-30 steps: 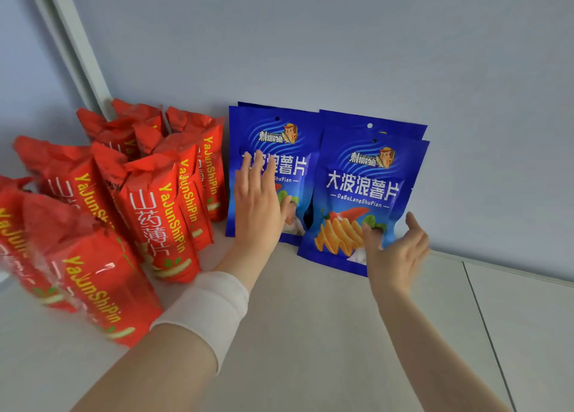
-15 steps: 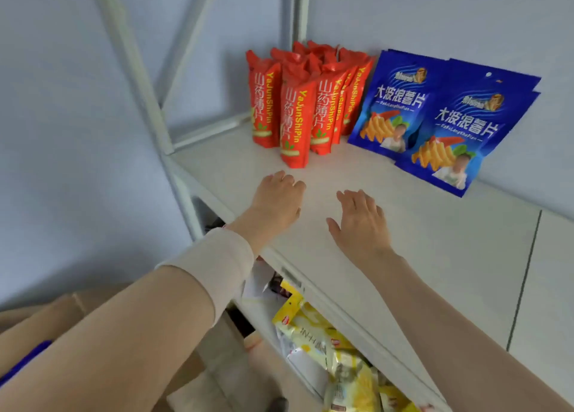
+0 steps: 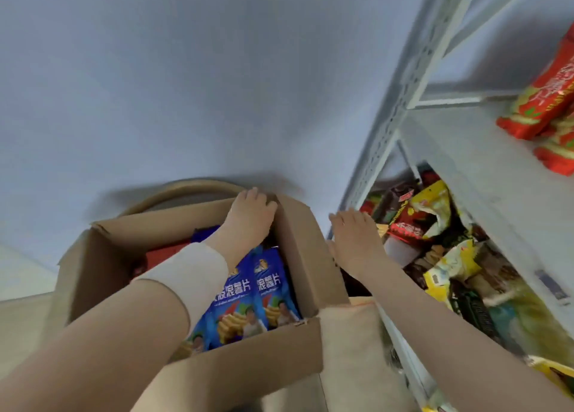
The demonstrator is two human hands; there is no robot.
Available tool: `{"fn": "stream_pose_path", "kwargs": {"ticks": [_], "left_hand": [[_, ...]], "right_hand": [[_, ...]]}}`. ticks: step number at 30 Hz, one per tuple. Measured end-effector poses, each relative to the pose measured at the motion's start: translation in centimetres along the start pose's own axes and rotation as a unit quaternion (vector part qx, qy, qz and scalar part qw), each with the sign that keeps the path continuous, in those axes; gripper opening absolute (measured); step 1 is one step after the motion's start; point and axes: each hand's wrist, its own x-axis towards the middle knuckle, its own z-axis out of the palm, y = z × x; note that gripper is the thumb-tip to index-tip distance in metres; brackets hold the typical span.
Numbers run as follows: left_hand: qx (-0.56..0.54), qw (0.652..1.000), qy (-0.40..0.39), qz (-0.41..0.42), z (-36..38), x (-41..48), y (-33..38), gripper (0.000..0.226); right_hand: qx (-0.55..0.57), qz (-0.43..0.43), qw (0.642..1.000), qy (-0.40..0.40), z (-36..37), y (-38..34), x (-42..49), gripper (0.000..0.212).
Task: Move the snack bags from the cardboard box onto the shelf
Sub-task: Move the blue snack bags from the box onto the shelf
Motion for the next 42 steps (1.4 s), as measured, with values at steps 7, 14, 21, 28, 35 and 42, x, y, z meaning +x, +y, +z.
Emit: {"fn": "stream_pose_path", "kwargs": {"ticks": [7,14,21,28,35,42], "left_hand": [[-0.123,0.972,-0.152,-0.134,17.2,-6.6,-11.5,0.046],[-0.379,0.821,-0.284,-0.319,28.7,-11.9,-12.7,0.06],[-0.555,0.6,-0.213,-0.535,37.4,-10.9,-9.7,0.084],[-0.524,0.562,-0.17,-0.617,40.2,-11.2,-7.9,0.074],[-0.642,0.507,-0.14,-0.558,39.5,-12.6,-9.2,0.051],[-0.712,0.48,-0.06,-0.51,36.7,-14.8,-11.1,0.046]], "right_hand": [[0.057,-0.05,0.982,-0.173,9.7,-14.5,5.4,0.057],[0.129,0.034,0.931,-0.34,18.6,-20.4,4.2,0.057],[0.177,0.19,0.892,-0.371,25.4,-21.5,5.5,0.092],[0.265,0.294,0.862,-0.315,28.3,-21.4,6.3,0.078],[0.339,0.255,0.819,-0.388,27.7,-20.5,6.0,0.044],[0.483,0.234,0.775,-0.335,25.2,-20.1,4.6,0.039]]}}
